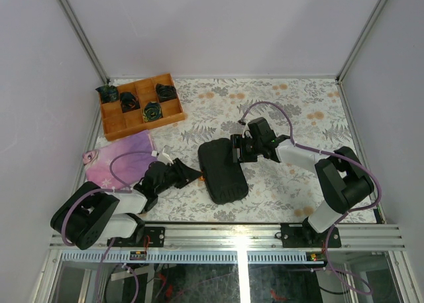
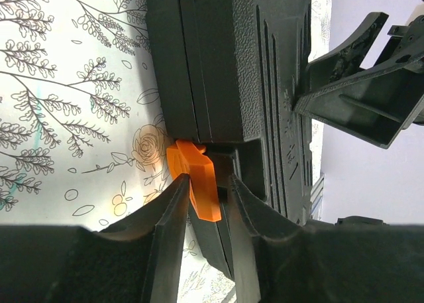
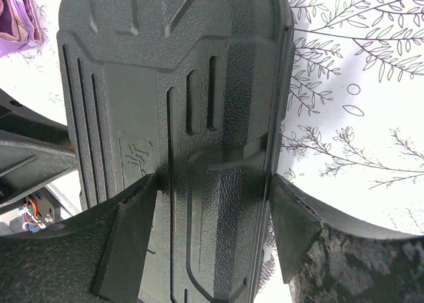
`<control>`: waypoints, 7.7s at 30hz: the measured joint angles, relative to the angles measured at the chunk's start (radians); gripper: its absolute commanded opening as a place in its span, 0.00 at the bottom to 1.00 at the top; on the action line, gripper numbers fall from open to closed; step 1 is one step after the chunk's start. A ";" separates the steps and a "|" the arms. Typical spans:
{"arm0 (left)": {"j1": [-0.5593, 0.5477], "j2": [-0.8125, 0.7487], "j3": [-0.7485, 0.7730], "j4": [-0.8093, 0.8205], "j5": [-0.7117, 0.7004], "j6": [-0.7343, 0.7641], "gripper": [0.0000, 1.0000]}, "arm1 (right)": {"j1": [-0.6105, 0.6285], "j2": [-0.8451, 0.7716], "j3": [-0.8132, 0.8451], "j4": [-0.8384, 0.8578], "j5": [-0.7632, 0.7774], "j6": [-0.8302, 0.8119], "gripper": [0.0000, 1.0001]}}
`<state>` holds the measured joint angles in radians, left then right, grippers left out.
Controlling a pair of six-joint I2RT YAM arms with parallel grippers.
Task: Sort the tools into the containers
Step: Close the storage box at the center of the board.
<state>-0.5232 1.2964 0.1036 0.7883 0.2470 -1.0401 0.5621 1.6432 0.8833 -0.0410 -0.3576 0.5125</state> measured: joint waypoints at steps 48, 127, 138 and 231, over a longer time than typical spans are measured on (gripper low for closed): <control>-0.006 -0.208 0.187 -0.615 -0.110 0.130 0.07 | 0.000 0.012 0.006 0.010 -0.009 0.003 0.42; -0.039 -0.182 0.233 -0.694 -0.196 0.112 0.45 | 0.000 0.031 0.008 0.032 -0.027 0.013 0.41; -0.039 -0.049 0.215 -0.576 -0.177 0.095 0.43 | 0.000 0.031 0.008 0.032 -0.027 0.013 0.41; -0.088 -0.035 0.528 -1.032 -0.234 0.227 0.16 | -0.001 0.042 0.012 0.049 -0.029 0.029 0.41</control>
<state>-0.6109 1.2613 0.6315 -0.2436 0.0128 -0.8135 0.5610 1.6852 0.8951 0.0078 -0.3870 0.5419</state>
